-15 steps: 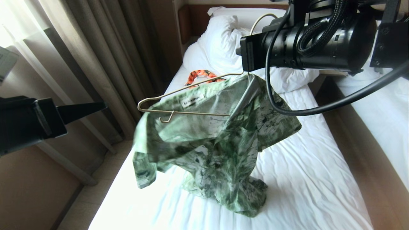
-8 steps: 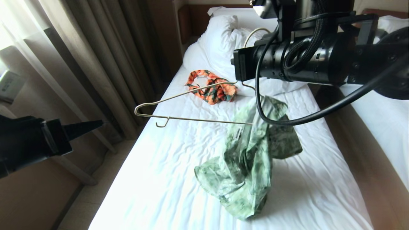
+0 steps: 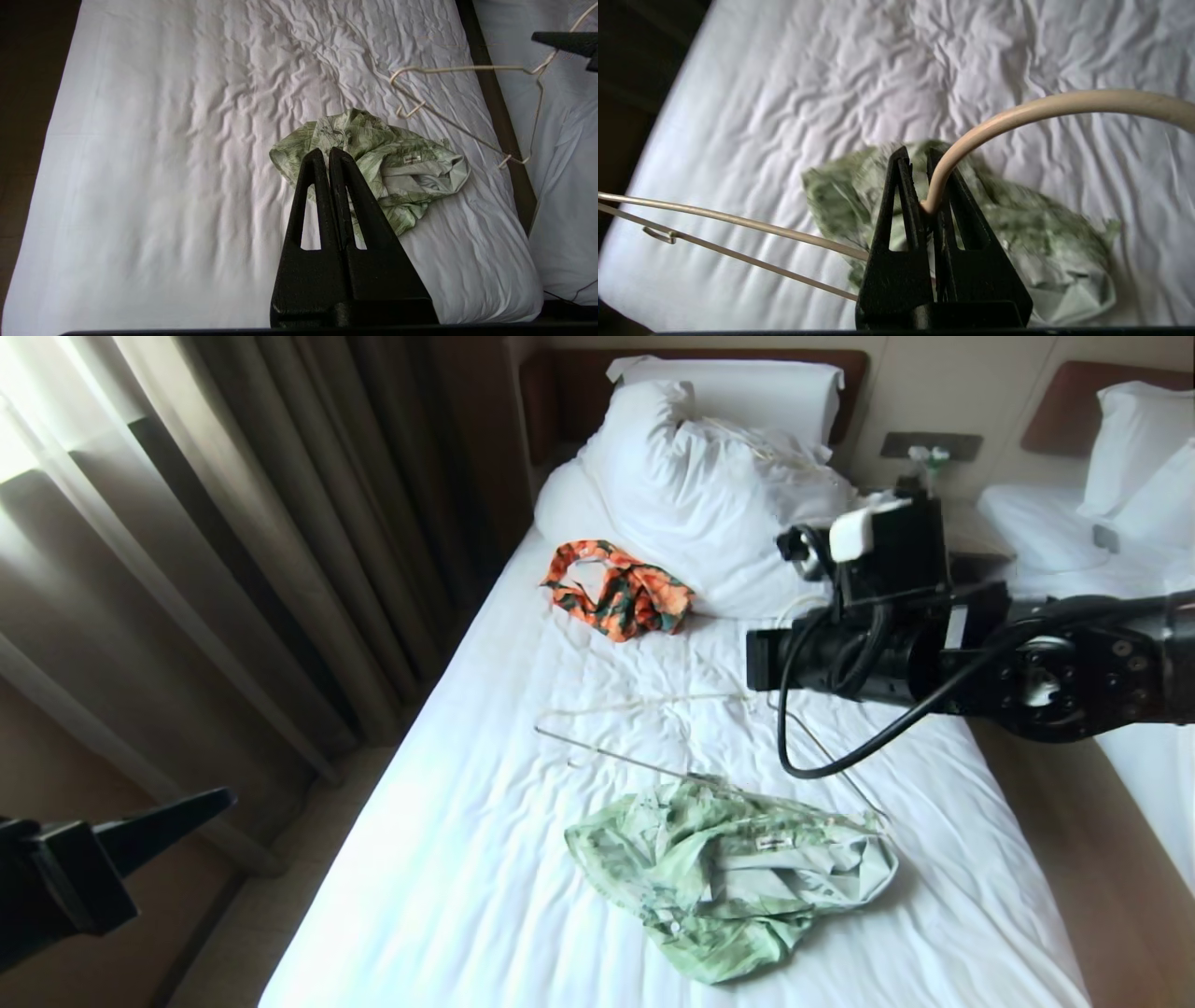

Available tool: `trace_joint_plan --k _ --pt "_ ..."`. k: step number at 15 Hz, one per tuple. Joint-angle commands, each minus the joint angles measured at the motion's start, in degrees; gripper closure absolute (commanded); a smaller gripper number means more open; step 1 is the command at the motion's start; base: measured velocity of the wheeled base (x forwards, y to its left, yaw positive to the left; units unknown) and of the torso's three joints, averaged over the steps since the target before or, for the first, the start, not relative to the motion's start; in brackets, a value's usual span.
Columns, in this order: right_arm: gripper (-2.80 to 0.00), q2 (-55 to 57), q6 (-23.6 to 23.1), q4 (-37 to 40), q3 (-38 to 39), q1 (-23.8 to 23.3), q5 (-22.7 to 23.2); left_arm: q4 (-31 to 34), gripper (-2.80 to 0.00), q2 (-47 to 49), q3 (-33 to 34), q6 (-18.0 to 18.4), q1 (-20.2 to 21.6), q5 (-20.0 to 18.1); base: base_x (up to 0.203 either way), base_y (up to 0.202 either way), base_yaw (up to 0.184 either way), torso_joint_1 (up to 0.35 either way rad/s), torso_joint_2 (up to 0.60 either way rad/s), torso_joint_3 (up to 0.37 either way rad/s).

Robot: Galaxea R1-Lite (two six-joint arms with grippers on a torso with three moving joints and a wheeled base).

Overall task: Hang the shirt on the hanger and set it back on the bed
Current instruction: Place the hanger on the bed

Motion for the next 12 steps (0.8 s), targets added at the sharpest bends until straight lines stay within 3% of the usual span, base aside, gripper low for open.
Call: trace_joint_plan --k 1,4,8,12 --pt "0.0 2.7 -0.8 1.4 3.6 -2.5 0.0 -0.1 0.0 -3.0 1.9 -0.2 0.1 -0.1 0.0 0.0 0.0 0.0 0.0 0.0" --pt "0.0 6.4 -3.0 0.8 7.9 -4.2 0.0 -0.1 0.0 -6.2 4.5 -0.4 0.3 0.1 0.0 0.0 0.0 0.0 0.0 0.0" --pt "0.0 13.1 -4.0 -5.7 9.1 -4.9 0.1 0.3 0.0 -13.4 8.5 -0.6 0.5 1.1 0.0 0.0 0.0 0.0 0.0 0.0" --pt "0.0 19.3 -5.4 -6.3 7.0 -4.9 -0.5 7.3 0.0 -21.3 8.1 -0.9 0.5 2.1 0.0 0.0 0.0 0.0 0.0 0.0"
